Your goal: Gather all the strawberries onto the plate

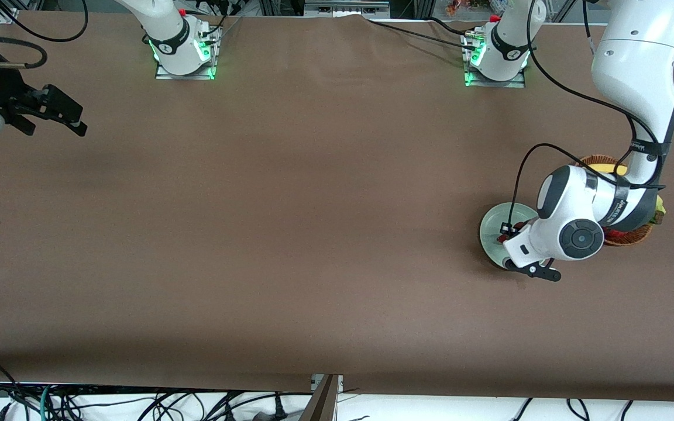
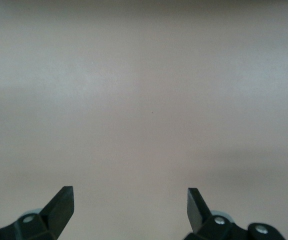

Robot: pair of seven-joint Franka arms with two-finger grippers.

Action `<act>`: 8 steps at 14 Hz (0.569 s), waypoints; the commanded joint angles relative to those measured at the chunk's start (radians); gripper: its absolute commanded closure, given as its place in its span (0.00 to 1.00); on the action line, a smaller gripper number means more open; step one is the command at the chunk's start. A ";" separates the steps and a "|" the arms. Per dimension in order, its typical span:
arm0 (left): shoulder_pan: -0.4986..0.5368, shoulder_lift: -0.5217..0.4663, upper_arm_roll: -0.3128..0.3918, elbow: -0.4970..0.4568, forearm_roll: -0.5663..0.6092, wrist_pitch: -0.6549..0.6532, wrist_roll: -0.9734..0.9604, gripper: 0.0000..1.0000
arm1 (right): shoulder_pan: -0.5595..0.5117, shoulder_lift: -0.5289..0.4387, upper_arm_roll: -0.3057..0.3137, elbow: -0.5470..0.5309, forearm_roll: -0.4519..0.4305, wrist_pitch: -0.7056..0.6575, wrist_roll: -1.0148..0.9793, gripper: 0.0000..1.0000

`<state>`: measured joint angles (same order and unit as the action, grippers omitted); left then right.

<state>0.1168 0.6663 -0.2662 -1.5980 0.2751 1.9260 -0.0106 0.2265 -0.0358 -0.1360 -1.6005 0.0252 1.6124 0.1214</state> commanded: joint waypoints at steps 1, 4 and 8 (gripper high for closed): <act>0.030 0.002 -0.018 -0.010 0.019 0.024 0.038 0.00 | 0.004 0.039 0.010 0.025 -0.059 -0.003 -0.017 0.00; 0.029 -0.026 -0.022 0.009 0.019 0.013 0.070 0.00 | 0.034 0.053 0.026 0.025 -0.109 -0.011 -0.005 0.00; 0.004 -0.164 -0.045 0.033 0.012 0.007 0.075 0.00 | 0.036 0.053 0.027 0.031 -0.096 -0.011 0.052 0.00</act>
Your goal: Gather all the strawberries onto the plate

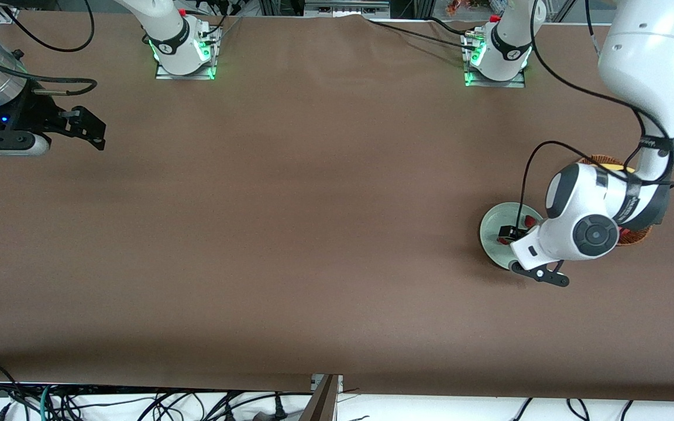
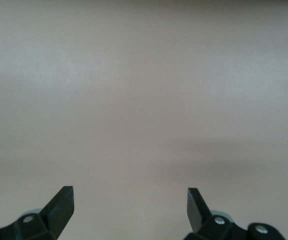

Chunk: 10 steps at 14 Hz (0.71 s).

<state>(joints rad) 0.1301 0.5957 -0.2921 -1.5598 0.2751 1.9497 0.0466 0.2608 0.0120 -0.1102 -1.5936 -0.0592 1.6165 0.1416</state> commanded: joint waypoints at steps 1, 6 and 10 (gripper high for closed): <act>-0.010 -0.118 -0.036 0.019 0.012 -0.044 0.016 0.00 | 0.001 0.006 0.001 0.024 -0.013 -0.012 0.032 0.00; -0.004 -0.165 -0.059 0.233 -0.020 -0.303 0.013 0.00 | 0.001 0.006 0.004 0.024 -0.014 -0.007 0.035 0.00; -0.119 -0.282 0.132 0.244 -0.201 -0.310 -0.040 0.00 | 0.001 0.006 0.004 0.024 -0.014 -0.015 0.030 0.00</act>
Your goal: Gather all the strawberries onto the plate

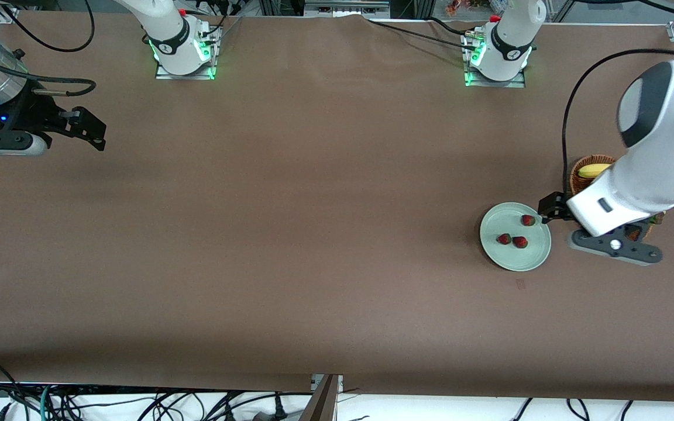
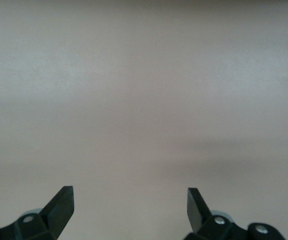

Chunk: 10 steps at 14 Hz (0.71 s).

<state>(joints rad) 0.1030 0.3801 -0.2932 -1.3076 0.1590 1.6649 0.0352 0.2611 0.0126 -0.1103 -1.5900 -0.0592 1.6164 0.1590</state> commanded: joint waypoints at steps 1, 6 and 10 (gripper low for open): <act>-0.142 -0.119 0.231 -0.062 -0.145 -0.024 -0.029 0.00 | 0.001 0.006 0.004 0.021 -0.011 -0.018 0.013 0.00; -0.091 -0.389 0.218 -0.389 -0.118 0.038 -0.029 0.00 | 0.001 0.004 0.004 0.021 -0.017 -0.026 0.010 0.00; -0.075 -0.445 0.184 -0.467 -0.128 0.067 -0.028 0.00 | 0.012 -0.005 0.032 0.021 -0.013 -0.078 0.016 0.00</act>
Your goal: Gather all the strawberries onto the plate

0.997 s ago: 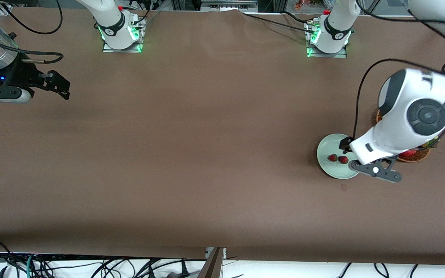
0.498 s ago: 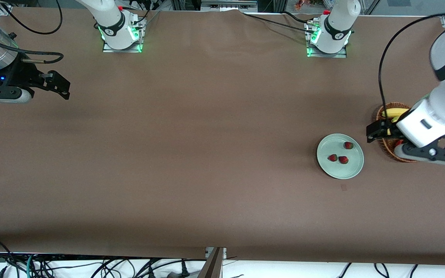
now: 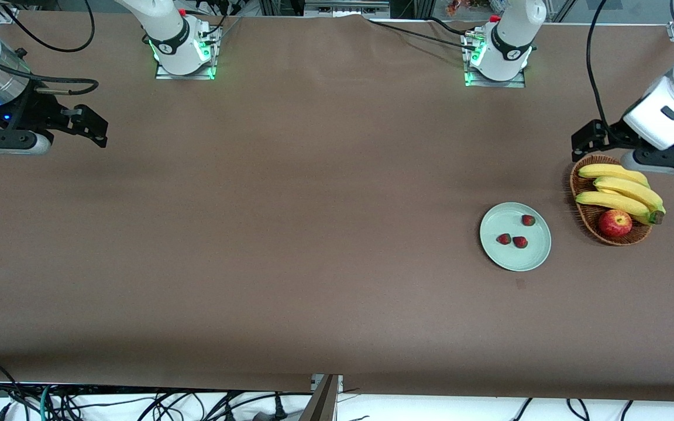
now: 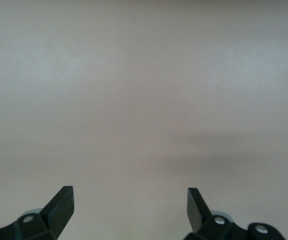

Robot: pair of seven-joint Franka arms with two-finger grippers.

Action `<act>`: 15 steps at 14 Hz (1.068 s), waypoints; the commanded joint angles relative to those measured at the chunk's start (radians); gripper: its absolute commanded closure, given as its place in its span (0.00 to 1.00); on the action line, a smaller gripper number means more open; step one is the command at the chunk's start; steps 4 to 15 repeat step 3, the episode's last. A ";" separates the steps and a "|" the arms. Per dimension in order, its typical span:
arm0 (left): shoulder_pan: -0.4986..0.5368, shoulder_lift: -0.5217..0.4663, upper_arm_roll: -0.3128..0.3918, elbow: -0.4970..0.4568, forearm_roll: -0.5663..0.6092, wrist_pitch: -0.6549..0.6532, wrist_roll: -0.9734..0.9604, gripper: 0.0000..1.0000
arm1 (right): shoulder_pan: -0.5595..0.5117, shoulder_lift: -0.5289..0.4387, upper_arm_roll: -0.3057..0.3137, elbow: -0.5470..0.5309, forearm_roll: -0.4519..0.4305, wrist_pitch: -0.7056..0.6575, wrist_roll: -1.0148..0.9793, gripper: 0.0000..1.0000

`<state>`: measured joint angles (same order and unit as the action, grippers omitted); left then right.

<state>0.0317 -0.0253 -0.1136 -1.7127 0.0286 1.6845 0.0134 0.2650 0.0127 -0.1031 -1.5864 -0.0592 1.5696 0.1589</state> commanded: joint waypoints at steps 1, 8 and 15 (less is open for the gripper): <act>-0.037 -0.039 0.050 -0.064 0.001 0.049 -0.003 0.00 | 0.008 -0.005 0.043 0.017 -0.017 -0.031 0.014 0.00; -0.042 -0.039 0.054 -0.064 0.001 0.049 -0.001 0.00 | 0.008 -0.007 0.057 0.029 -0.014 -0.031 0.016 0.00; -0.042 -0.039 0.054 -0.064 0.001 0.049 -0.001 0.00 | 0.008 -0.007 0.057 0.029 -0.014 -0.031 0.016 0.00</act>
